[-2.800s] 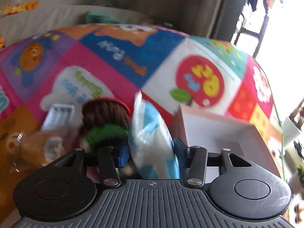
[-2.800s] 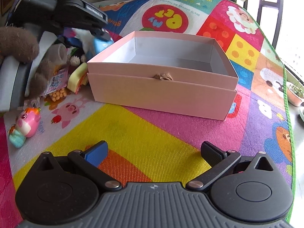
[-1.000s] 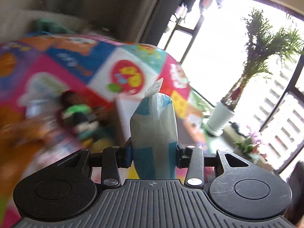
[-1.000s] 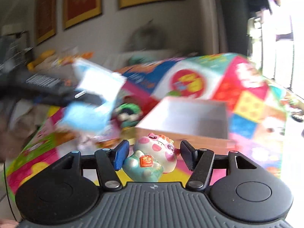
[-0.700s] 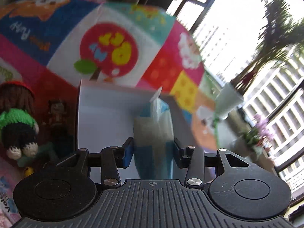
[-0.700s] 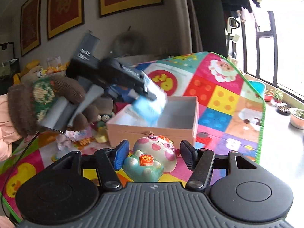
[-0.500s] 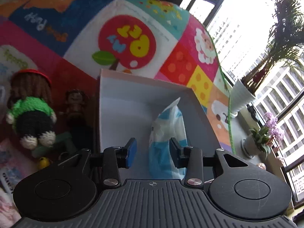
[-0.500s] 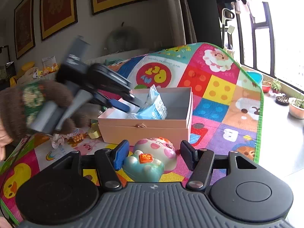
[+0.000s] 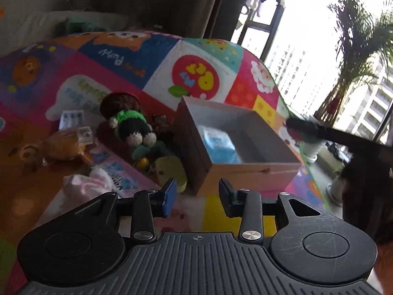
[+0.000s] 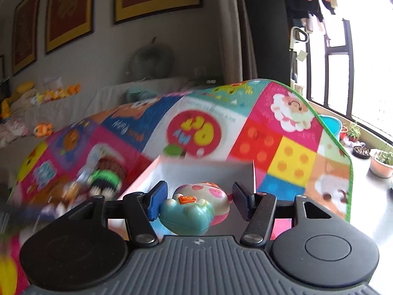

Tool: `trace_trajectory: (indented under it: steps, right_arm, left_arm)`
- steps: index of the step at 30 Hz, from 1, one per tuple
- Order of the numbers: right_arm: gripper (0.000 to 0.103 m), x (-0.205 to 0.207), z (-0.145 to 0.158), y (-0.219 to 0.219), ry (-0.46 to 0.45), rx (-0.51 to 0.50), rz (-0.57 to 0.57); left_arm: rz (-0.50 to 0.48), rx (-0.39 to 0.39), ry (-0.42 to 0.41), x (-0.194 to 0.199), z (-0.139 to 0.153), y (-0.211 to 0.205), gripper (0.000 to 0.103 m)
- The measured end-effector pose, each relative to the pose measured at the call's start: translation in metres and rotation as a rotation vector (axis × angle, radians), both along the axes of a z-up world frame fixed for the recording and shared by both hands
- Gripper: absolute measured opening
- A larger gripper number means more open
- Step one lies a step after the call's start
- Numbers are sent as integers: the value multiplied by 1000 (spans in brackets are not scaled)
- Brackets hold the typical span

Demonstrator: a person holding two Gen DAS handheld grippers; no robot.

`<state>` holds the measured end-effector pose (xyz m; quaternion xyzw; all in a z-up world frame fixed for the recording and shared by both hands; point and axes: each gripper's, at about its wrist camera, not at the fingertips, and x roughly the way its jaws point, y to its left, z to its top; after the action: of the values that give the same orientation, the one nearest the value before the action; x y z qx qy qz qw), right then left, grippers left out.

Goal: Organize objects
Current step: 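Move the left tool back toward the crocheted doll, then grasp the crocheted doll with the left tool and lift it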

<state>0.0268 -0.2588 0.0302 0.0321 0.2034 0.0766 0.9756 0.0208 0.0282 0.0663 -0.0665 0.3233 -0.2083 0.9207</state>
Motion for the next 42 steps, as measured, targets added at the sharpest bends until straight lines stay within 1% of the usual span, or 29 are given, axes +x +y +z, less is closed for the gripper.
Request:
trace_trajectory:
  steps: [2,3,4,7,9,11,13,15,16,18,20,23,24,26,27,28,29,31,34,35,37,39,41,42]
  right_arm:
    - [70,25,-2,0,46,20,-22]
    - [71,30,-4,1,60,34,-35]
    - [72,31,-6,2,66,42,-33]
    - [86,10,-15,12,57,41,-12]
    - [87,-12,-26,21,54,-1,13]
    - [87,-33,-37,29,59,-41,32]
    - [87,-53,-48,34,70,-48,42]
    - [87,-72,-57,35,73,-26,45]
    - [87,-80,-60,36,68,-16,42]
    - [87,-95,-65,39,31,-24,30]
    - [90,-107,-69,42,-20,-61,25]
    - [96,-115,-74,45,-69,-96,48]
    - [96,-116,-76,46,-73,-99,58]
    - [96,-115,-76,47,-69,-96,70]
    - [97,-115,-76,46,-70,-89,70]
    - [99,-115,-76,45,-70,-80,69]
    - [99,-115,-76,43,-71,-69,64]
    - [100,-116,-76,41,-75,-55,53]
    - [100,-119,-76,42,-86,-59,41]
    - [100,-119,-76,43,-88,-64,38]
    - [101,-119,-76,44,-89,-73,36]
    - [101,-119,-76,45,-88,-79,33]
    - [101,-117,-77,45,-82,-79,32]
    - [101,-116,-77,45,-77,-77,31]
  left_arm:
    - [-15,49,-6,-8,-8,4,42]
    - [-21,64,-5,-12,-11,7,42]
    - [-24,73,-7,-14,-14,12,42]
    - [8,62,-5,-15,-19,29,42]
    - [58,22,3,-8,-18,41,42]
    - [102,-45,8,4,-11,50,42]
    - [119,-117,22,25,-1,53,42]
    - [143,-173,61,57,6,52,42]
    - [171,-196,82,75,9,51,42]
    - [239,-213,130,113,13,48,42]
    - [302,-189,183,146,11,45,42]
    - [330,-142,287,190,-2,37,43]
    - [350,-125,298,199,-6,33,44]
    - [367,-71,304,217,-11,26,51]
    - [375,-52,322,226,-15,23,53]
    - [395,-36,328,233,-19,21,58]
    - [409,-24,328,240,-23,19,68]
    - [418,-22,328,249,-29,17,73]
    - [438,-11,272,256,-31,17,71]
    - [448,8,243,257,-32,18,68]
    - [448,71,213,258,-37,18,69]
    - [432,129,209,258,-44,16,69]
    - [398,184,176,254,-44,11,63]
    - [390,199,166,251,-42,9,61]
